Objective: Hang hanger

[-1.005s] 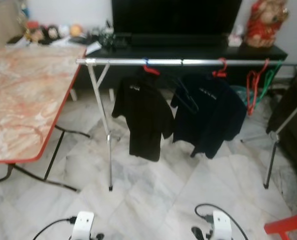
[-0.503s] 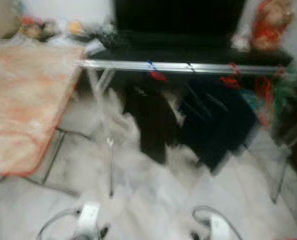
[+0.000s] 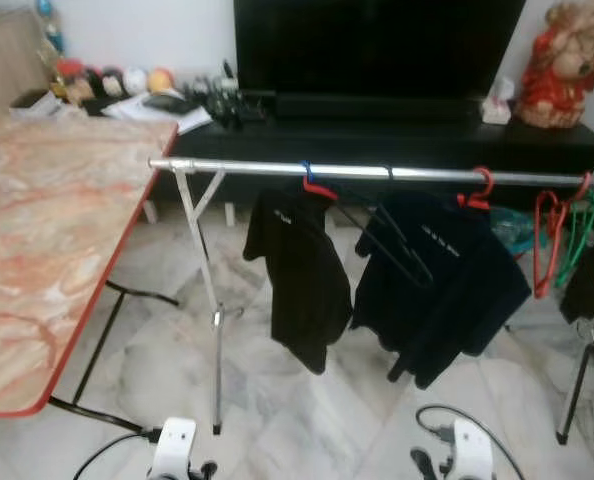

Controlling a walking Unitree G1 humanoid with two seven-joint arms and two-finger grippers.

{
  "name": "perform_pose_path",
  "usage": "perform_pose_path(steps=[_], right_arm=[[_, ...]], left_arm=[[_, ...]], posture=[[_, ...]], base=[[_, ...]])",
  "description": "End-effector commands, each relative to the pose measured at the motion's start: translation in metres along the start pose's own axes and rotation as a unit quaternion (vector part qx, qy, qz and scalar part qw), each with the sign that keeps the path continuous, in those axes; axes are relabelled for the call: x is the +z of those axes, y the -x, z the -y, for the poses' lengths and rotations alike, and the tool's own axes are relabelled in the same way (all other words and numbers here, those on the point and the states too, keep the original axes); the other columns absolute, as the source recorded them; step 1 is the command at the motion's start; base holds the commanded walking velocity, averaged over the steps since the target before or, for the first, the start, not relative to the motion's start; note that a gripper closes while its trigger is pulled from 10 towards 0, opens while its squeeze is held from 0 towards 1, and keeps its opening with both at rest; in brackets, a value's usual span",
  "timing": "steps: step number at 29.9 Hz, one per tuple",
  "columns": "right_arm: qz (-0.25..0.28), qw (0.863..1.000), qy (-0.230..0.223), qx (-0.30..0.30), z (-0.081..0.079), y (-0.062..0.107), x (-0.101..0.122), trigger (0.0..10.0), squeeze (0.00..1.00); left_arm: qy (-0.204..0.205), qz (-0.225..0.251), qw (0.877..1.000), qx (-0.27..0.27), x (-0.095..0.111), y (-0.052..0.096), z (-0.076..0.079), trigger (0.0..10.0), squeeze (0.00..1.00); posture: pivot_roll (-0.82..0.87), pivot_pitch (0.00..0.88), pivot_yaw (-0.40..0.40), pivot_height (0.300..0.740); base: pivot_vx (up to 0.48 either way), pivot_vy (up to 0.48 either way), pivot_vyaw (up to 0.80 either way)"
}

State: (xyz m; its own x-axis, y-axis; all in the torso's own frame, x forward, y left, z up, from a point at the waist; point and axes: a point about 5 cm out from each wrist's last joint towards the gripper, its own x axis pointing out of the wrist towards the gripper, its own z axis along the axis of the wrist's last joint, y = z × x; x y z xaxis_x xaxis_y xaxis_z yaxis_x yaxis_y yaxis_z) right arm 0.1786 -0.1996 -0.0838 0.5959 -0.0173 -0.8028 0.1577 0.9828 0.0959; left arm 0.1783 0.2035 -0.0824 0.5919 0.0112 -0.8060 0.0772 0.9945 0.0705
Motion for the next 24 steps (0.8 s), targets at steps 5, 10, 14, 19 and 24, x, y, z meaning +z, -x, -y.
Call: perform_pose_path(steps=[5,10,14,19,24], right_arm=[[-0.007,1.000,-0.003,-0.002,-0.001,-0.001,0.000,10.0,0.00],[-0.005,1.000,0.000,0.008,-0.023,-0.005,0.004,10.0,0.00],[-0.006,1.000,0.002,0.014,-0.035,-0.006,0.003,10.0,0.00],[-0.009,1.000,0.003,0.017,-0.043,-0.006,0.002,10.0,0.00],[-0.011,1.000,0.003,0.013,-0.036,-0.004,-0.004,10.0,0.00]], left_arm=[[0.000,-0.004,1.000,-0.005,-0.001,0.000,0.004,10.0,0.00],[0.000,-0.004,1.000,-0.006,-0.001,0.000,0.004,10.0,0.00],[0.002,-0.003,1.000,-0.005,-0.001,0.000,0.003,10.0,0.00],[0.001,0.002,1.000,-0.006,0.000,0.000,0.003,10.0,0.00],[-0.013,0.035,0.999,-0.001,0.014,-0.002,-0.001,10.0,0.00]], posture=[[0.03,0.000,-0.054,0.740],[0.03,0.000,-0.054,0.740],[0.03,0.000,-0.054,0.740],[0.03,0.000,-0.054,0.740],[0.03,0.000,-0.053,0.740]], base=[[0.285,0.000,0.00],[0.279,0.000,0.00],[0.000,0.000,0.00],[0.000,0.000,0.00],[0.000,0.000,0.00]])
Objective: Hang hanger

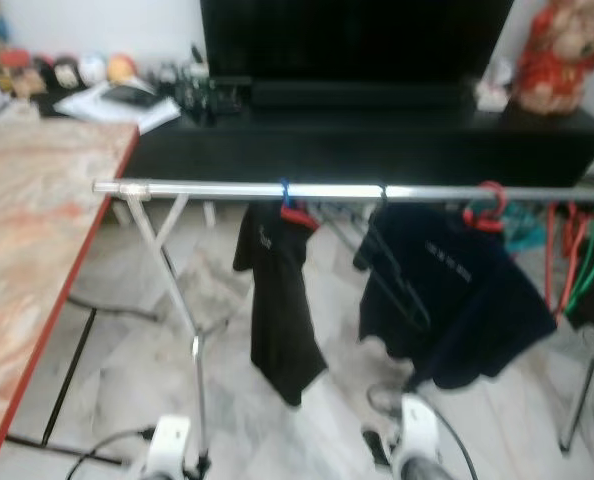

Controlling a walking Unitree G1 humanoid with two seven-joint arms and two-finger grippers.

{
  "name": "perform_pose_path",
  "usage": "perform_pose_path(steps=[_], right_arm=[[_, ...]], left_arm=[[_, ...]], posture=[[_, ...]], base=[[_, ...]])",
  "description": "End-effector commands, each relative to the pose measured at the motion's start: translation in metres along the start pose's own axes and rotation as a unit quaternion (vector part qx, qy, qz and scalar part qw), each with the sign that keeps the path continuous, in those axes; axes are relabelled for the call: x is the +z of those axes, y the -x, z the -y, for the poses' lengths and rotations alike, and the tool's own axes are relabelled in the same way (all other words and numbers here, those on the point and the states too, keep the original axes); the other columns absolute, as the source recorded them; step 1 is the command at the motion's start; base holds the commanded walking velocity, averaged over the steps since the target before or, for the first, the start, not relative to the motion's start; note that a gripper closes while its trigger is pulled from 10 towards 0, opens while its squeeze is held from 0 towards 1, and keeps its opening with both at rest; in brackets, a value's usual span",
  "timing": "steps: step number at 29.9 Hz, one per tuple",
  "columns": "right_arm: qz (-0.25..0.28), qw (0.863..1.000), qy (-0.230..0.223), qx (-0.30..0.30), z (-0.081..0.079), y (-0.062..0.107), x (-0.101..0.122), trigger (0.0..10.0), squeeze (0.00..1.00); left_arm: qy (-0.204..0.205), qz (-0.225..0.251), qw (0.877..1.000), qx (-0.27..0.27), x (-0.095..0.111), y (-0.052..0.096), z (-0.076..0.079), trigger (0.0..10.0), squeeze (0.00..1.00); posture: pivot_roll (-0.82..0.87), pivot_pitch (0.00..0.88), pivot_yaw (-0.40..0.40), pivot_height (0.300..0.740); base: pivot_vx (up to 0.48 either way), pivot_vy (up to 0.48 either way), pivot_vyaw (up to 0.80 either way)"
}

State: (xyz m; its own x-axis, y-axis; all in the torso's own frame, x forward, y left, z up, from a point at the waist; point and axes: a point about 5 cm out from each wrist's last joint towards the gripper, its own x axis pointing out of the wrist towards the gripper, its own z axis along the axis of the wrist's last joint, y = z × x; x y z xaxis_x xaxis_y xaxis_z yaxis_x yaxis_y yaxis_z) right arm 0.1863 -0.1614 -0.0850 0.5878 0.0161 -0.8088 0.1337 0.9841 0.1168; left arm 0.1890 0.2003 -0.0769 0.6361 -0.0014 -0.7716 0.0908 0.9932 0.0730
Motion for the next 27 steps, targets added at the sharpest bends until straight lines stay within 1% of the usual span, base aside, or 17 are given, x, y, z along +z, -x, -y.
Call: perform_pose_path(steps=[1,2,5,6,10,13,19,23,25,27], right_arm=[[-0.004,1.000,-0.001,-0.003,0.003,0.001,-0.003,10.0,0.00],[-0.004,1.000,-0.001,-0.003,0.003,0.001,-0.003,10.0,0.00],[-0.004,1.000,-0.002,-0.006,0.009,0.002,-0.005,10.0,0.00],[-0.004,1.000,-0.002,-0.007,0.012,0.002,-0.005,10.0,0.00],[-0.003,1.000,-0.002,-0.006,0.014,0.003,-0.006,10.0,0.00],[-0.003,1.000,-0.004,-0.006,0.015,0.003,-0.006,10.0,0.00],[-0.003,1.000,-0.004,-0.004,0.013,0.003,-0.006,10.0,0.00],[-0.002,1.000,-0.005,-0.004,0.012,0.003,-0.005,10.0,0.00],[-0.002,1.000,-0.004,-0.005,0.013,0.002,-0.003,10.0,0.00],[0.000,1.000,-0.004,-0.005,0.014,0.002,-0.001,10.0,0.00]], left_arm=[[-0.006,0.014,1.000,0.003,0.005,0.000,-0.004,10.0,0.00],[-0.006,0.014,1.000,0.003,0.005,0.000,-0.004,10.0,0.00],[-0.009,0.046,0.999,0.003,0.017,-0.001,-0.009,10.0,0.00],[-0.006,0.064,0.998,-0.002,0.024,-0.001,-0.011,10.0,0.00],[-0.003,0.093,0.996,0.000,0.033,0.000,-0.013,10.0,0.00],[-0.002,0.101,0.995,0.005,0.036,-0.001,-0.012,10.0,0.00],[0.000,0.101,0.995,0.003,0.035,-0.001,-0.007,10.0,0.00],[-0.002,0.105,0.995,0.004,0.037,-0.002,-0.006,10.0,0.00],[-0.006,0.122,0.992,0.014,0.045,-0.002,-0.008,10.0,0.00],[-0.026,0.160,0.987,0.021,0.060,-0.001,-0.009,10.0,0.00]], posture=[[0.03,0.000,-0.053,0.740],[0.03,0.000,-0.053,0.740],[0.04,0.000,-0.053,0.740],[0.04,0.000,-0.053,0.740],[0.04,0.000,-0.050,0.740],[0.04,0.000,-0.049,0.740],[0.04,0.000,-0.046,0.740],[0.04,0.000,-0.046,0.740],[0.04,0.000,-0.046,0.740],[0.04,0.000,-0.046,0.740]], base=[[0.000,0.000,0.00],[0.000,0.000,0.00],[0.000,0.000,0.00],[0.000,0.000,0.00],[0.000,0.000,0.00],[0.000,0.000,0.00],[0.000,0.000,0.00],[0.000,0.000,0.00],[0.000,0.000,0.00],[0.000,0.000,0.00]])
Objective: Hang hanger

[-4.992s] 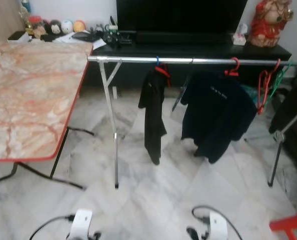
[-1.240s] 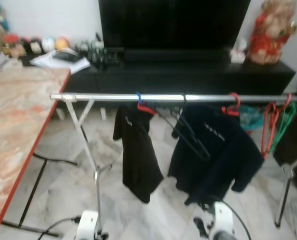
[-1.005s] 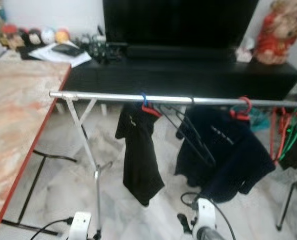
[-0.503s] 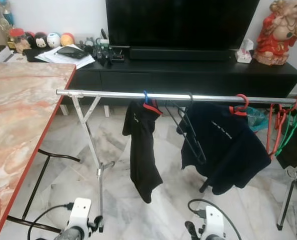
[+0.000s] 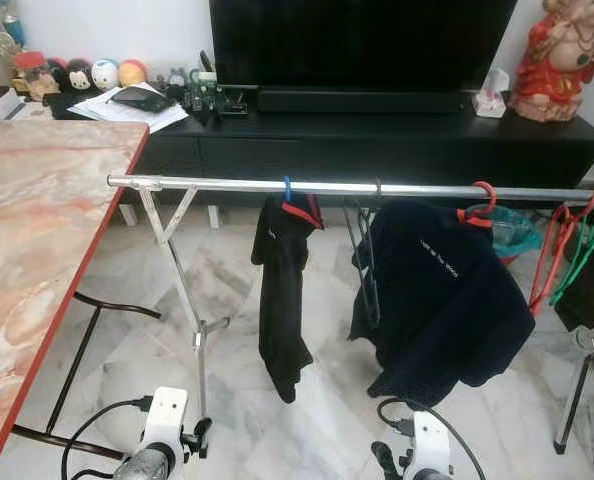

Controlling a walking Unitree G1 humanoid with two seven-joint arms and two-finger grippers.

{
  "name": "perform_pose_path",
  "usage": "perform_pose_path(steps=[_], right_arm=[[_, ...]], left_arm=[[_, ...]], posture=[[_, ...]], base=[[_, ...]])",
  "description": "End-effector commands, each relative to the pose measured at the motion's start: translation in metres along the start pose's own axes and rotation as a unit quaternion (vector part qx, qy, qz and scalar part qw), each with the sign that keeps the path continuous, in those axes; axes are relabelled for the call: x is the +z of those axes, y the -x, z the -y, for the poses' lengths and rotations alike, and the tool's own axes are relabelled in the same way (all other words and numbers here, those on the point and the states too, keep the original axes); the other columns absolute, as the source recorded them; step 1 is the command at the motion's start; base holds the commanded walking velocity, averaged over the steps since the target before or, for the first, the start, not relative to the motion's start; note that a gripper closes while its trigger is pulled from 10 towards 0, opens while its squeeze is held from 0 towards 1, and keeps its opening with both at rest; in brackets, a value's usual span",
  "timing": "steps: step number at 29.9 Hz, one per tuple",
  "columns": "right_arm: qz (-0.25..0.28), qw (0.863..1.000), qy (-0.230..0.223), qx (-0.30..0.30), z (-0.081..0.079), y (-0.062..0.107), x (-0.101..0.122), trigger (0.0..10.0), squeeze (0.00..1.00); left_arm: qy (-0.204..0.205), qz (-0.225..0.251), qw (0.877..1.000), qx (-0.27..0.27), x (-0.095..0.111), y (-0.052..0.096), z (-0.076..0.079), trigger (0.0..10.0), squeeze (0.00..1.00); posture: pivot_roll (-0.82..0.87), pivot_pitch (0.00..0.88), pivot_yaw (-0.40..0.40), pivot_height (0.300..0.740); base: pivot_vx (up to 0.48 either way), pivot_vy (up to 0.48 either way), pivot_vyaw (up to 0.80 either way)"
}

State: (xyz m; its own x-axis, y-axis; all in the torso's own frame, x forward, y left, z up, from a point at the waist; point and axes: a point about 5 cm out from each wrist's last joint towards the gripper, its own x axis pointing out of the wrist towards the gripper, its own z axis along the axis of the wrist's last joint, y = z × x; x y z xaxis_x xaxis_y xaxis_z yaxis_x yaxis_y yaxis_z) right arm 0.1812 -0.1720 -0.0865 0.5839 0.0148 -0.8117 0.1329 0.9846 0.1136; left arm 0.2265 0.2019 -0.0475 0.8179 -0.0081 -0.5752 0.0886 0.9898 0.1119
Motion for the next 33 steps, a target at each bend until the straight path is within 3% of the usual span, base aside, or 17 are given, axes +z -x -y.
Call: perform_pose_path(steps=[1,6,8,9,15,18,19,20,21,24,26,28,30,33], right_arm=[[0.003,1.000,-0.004,-0.005,0.004,0.000,0.005,10.0,0.00],[0.005,1.000,-0.001,-0.003,0.001,-0.002,0.009,10.0,0.00],[0.006,1.000,0.002,0.001,-0.005,-0.003,0.011,10.0,0.00],[0.006,1.000,0.004,0.004,-0.010,-0.003,0.011,10.0,0.00],[-0.004,1.000,0.005,0.008,-0.019,-0.002,0.000,10.0,0.00],[-0.009,1.000,0.005,0.009,-0.021,-0.001,-0.005,10.0,0.00],[-0.010,1.000,0.005,0.009,-0.022,-0.001,-0.007,10.0,0.00],[-0.011,1.000,0.005,0.010,-0.023,-0.001,-0.008,10.0,0.00],[-0.012,1.000,0.002,0.010,-0.024,0.000,-0.011,10.0,0.00],[-0.010,1.000,-0.003,0.008,-0.025,0.000,-0.012,10.0,0.00],[-0.006,1.000,-0.009,0.003,-0.023,0.000,-0.012,10.0,0.00],[0.016,1.000,-0.023,-0.003,-0.004,0.000,-0.002,10.0,0.00],[0.038,0.999,-0.017,-0.007,0.012,0.001,0.010,10.0,0.00],[0.076,0.997,-0.013,-0.018,0.023,0.003,0.025,10.0,0.00]], left_arm=[[-0.019,0.089,0.996,0.013,0.035,-0.006,-0.005,10.0,0.00],[-0.012,0.185,0.983,0.011,0.072,-0.006,-0.010,10.0,0.00],[-0.025,0.216,0.976,-0.016,0.085,-0.004,-0.007,10.0,0.00],[-0.047,0.246,0.967,-0.050,0.099,0.000,-0.002,10.0,0.00],[-0.086,0.281,0.946,-0.137,0.132,0.004,0.011,10.0,0.00],[-0.086,0.287,0.946,-0.122,0.139,0.001,0.010,10.0,0.00],[-0.068,0.290,0.950,-0.098,0.141,0.000,0.006,10.0,0.00],[-0.055,0.291,0.952,-0.082,0.143,-0.002,0.004,10.0,0.00],[-0.029,0.286,0.957,-0.025,0.140,-0.003,-0.005,10.0,0.00],[-0.013,0.307,0.951,0.032,0.137,0.003,-0.013,10.0,0.00],[0.004,0.330,0.943,0.037,0.135,0.013,-0.015,10.0,0.00],[-0.011,0.339,0.940,0.026,0.126,0.025,-0.011,10.0,0.00],[-0.018,0.328,0.944,0.025,0.116,0.029,-0.010,10.0,0.00],[-0.026,0.306,0.951,0.038,0.098,0.031,-0.012,10.0,0.00]], posture=[[0.03,0.000,-0.043,0.740],[0.04,0.000,-0.047,0.740],[0.03,0.000,-0.044,0.740],[0.03,0.000,-0.044,0.740],[0.04,0.000,-0.044,0.740],[0.04,0.000,-0.042,0.740],[0.03,0.000,-0.032,0.740],[0.03,0.000,-0.032,0.740],[0.02,0.000,-0.027,0.740],[0.01,0.000,-0.023,0.740],[0.01,0.000,-0.024,0.740],[0.02,0.000,-0.033,0.740],[0.03,0.000,-0.040,0.740],[0.03,0.000,-0.045,0.740]], base=[[0.000,0.000,0.00],[0.000,0.000,0.00],[0.000,0.000,0.00],[0.000,0.000,0.00],[0.000,0.000,0.00],[0.000,0.000,0.00],[0.000,0.000,0.00],[0.000,0.000,0.00],[0.000,0.000,0.00],[0.000,0.000,0.00],[0.000,0.000,0.00],[0.000,0.000,0.00],[0.000,0.000,0.00],[0.000,0.000,0.00]])
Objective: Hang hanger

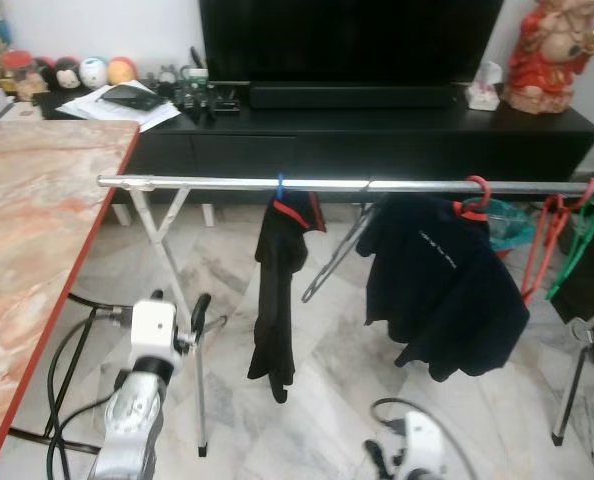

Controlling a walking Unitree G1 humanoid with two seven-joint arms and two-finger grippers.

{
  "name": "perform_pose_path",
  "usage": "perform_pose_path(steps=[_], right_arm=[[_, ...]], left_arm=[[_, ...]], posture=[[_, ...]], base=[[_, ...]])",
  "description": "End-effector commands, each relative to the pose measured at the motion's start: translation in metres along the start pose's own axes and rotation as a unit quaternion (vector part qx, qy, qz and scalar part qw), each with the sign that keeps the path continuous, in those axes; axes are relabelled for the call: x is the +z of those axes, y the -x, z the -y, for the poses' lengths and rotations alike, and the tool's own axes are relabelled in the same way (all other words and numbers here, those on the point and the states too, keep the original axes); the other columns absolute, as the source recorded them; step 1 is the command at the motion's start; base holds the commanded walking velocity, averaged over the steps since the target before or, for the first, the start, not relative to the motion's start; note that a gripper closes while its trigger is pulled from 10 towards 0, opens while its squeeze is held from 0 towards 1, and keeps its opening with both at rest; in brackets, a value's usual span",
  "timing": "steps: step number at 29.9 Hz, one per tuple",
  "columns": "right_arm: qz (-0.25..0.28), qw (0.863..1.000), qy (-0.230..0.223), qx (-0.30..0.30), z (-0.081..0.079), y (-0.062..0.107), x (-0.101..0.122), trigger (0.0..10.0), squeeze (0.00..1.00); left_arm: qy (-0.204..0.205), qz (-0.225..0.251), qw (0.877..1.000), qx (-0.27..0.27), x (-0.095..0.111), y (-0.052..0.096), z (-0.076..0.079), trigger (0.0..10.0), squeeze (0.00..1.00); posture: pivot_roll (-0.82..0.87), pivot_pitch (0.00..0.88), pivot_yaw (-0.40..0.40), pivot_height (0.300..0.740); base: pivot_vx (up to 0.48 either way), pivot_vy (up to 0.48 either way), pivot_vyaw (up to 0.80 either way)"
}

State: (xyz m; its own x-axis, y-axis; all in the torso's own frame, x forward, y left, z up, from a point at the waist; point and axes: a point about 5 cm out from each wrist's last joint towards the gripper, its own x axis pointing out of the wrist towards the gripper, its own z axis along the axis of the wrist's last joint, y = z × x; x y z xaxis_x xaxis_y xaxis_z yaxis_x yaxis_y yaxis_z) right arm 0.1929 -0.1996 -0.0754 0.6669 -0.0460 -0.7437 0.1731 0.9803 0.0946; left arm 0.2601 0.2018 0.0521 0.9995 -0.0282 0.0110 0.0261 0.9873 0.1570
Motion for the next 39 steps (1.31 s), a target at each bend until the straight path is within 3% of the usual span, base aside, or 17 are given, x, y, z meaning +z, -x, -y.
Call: perform_pose_path(steps=[1,3,6,8,9,10,12,13,17,19,20,24,32,35,39], right_arm=[[0.026,1.000,-0.002,0.000,0.000,0.000,0.007,10.0,0.00],[0.041,0.999,-0.010,-0.003,0.001,-0.001,0.012,10.0,0.00],[0.109,0.994,0.026,-0.019,0.003,-0.001,0.036,10.0,0.00],[0.214,0.977,0.016,-0.016,0.002,0.002,0.070,10.0,0.00],[0.214,0.977,0.016,-0.016,0.002,0.002,0.070,10.0,0.00],[0.291,0.957,0.019,-0.007,-0.002,0.010,0.094,10.0,0.00],[0.432,0.901,0.034,0.021,-0.018,0.044,0.144,10.0,0.00],[0.432,0.901,0.034,0.021,-0.018,0.044,0.144,10.0,0.00],[0.491,0.867,0.070,0.047,-0.035,0.074,0.162,10.0,0.00],[0.508,0.856,0.076,0.050,-0.039,0.085,0.164,10.0,0.00],[0.510,0.856,0.070,0.048,-0.039,0.095,0.164,10.0,0.00],[0.498,0.864,0.064,0.048,-0.043,0.108,0.158,10.0,0.00],[0.483,0.873,0.056,0.045,-0.051,0.119,0.155,10.0,0.00],[0.475,0.878,0.052,0.041,-0.051,0.116,0.160,10.0,0.00],[0.421,0.906,0.041,0.020,-0.044,0.083,0.151,10.0,0.00]], left_arm=[[-0.011,-0.001,1.000,0.002,-0.002,0.005,0.002,10.0,0.00],[-0.008,0.000,1.000,0.006,-0.002,0.007,0.002,10.0,0.00],[-0.014,-0.003,1.000,0.005,0.001,0.011,0.004,10.0,0.00],[-0.019,0.001,1.000,0.006,0.007,0.014,-0.001,10.0,0.00],[-0.019,0.001,1.000,0.006,0.007,0.014,-0.001,10.0,0.00],[-0.022,0.006,1.000,0.010,0.012,0.017,-0.006,10.0,0.00],[-0.032,0.024,0.999,0.020,0.025,0.021,-0.016,10.0,0.00],[-0.032,0.024,0.999,0.020,0.025,0.021,-0.016,10.0,0.00],[-0.033,0.044,0.998,0.026,0.041,0.024,-0.019,10.0,0.00],[-0.031,0.052,0.998,0.028,0.051,0.026,-0.018,10.0,0.00],[-0.027,0.062,0.997,0.024,0.062,0.027,-0.016,10.0,0.00],[-0.022,0.071,0.997,0.015,0.075,0.031,-0.012,10.0,0.00],[-0.015,0.071,0.997,0.004,0.088,0.030,-0.007,10.0,0.00],[-0.011,0.067,0.998,0.006,0.088,0.023,-0.007,10.0,0.00],[0.002,-0.004,0.999,-0.033,0.053,0.011,0.003,10.0,0.00]], posture=[[0.03,0.000,-0.044,0.740],[0.02,0.000,-0.043,0.740],[0.03,0.000,-0.043,0.740],[0.02,0.000,-0.028,0.740],[0.02,0.000,-0.028,0.740],[0.01,0.000,-0.021,0.740],[0.00,0.000,-0.012,0.740],[0.00,0.000,-0.012,0.740],[0.01,0.000,-0.010,0.740],[0.02,0.000,-0.010,0.740],[0.02,0.000,-0.006,0.740],[0.02,0.000,0.002,0.740],[0.02,0.006,0.012,0.740],[0.03,0.000,0.009,0.740],[0.02,0.000,-0.004,0.740]], base=[[0.000,0.000,0.00],[0.000,0.000,0.00],[0.000,0.000,0.00],[0.000,0.000,0.00],[0.000,0.000,0.00],[0.000,0.000,0.00],[0.000,0.000,0.00],[0.000,0.000,0.00],[0.000,0.000,0.00],[0.000,0.000,0.00],[0.000,0.000,0.00],[0.000,0.000,0.00],[0.000,0.000,0.00],[0.000,0.000,0.00],[0.000,0.000,0.00]])
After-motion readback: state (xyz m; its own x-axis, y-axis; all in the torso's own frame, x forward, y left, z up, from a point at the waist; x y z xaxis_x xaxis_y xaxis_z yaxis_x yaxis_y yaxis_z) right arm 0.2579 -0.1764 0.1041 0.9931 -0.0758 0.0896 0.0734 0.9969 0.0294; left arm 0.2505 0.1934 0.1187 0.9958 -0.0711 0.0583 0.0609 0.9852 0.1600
